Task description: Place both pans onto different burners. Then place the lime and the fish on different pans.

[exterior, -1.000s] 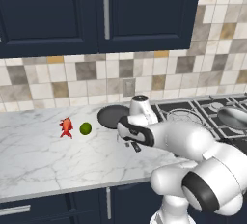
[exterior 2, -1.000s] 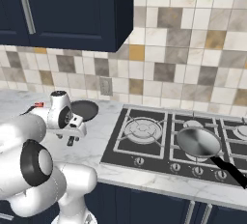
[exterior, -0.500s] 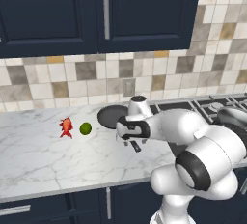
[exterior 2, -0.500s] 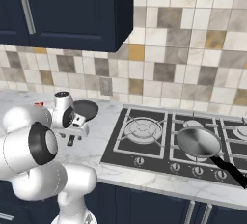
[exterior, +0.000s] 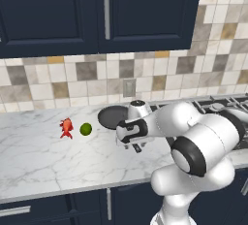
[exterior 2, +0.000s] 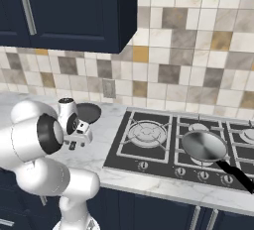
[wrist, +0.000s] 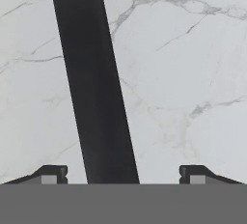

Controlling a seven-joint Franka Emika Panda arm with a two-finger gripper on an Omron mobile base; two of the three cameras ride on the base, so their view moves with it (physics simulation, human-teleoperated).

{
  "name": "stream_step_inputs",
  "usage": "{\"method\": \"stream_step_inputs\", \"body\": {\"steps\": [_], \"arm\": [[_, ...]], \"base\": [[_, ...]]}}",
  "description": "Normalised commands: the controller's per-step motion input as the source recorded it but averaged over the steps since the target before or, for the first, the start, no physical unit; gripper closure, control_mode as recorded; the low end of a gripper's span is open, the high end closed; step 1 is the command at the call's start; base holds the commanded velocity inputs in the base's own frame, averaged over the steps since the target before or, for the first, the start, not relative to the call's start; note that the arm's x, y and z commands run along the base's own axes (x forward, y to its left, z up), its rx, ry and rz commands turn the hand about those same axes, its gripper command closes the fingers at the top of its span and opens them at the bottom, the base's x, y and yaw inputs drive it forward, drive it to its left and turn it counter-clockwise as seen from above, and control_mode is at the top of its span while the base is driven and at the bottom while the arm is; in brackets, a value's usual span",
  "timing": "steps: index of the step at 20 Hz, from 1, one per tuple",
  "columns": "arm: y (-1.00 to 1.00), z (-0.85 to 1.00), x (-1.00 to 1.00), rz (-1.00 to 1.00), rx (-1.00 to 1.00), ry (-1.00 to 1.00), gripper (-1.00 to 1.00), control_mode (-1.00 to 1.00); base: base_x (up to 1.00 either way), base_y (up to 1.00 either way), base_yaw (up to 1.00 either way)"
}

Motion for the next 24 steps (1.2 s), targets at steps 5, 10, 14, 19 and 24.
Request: {"method": "stream_step_inputs", "body": {"steps": [5,10,14,19,24], "arm": [[0.0,0.0,0.0,0.0,0.0,0.0,1.0,-1.0],[-0.01,0.15,-0.06,0.0,0.0,0.0,1.0,-1.0],[-0.14,0.26,-0.19,-0.05,0.0,0.0,1.0,-1.0],[-0.21,0.28,-0.22,-0.1,0.0,0.0,1.0,-1.0],[-0.26,0.28,-0.15,-0.1,0.0,0.0,1.0,-1.0]], "base": [[0.0,0.0,0.0],[0.0,0.0,0.0],[0.0,0.0,0.0],[0.0,0.0,0.0],[0.0,0.0,0.0]]}}
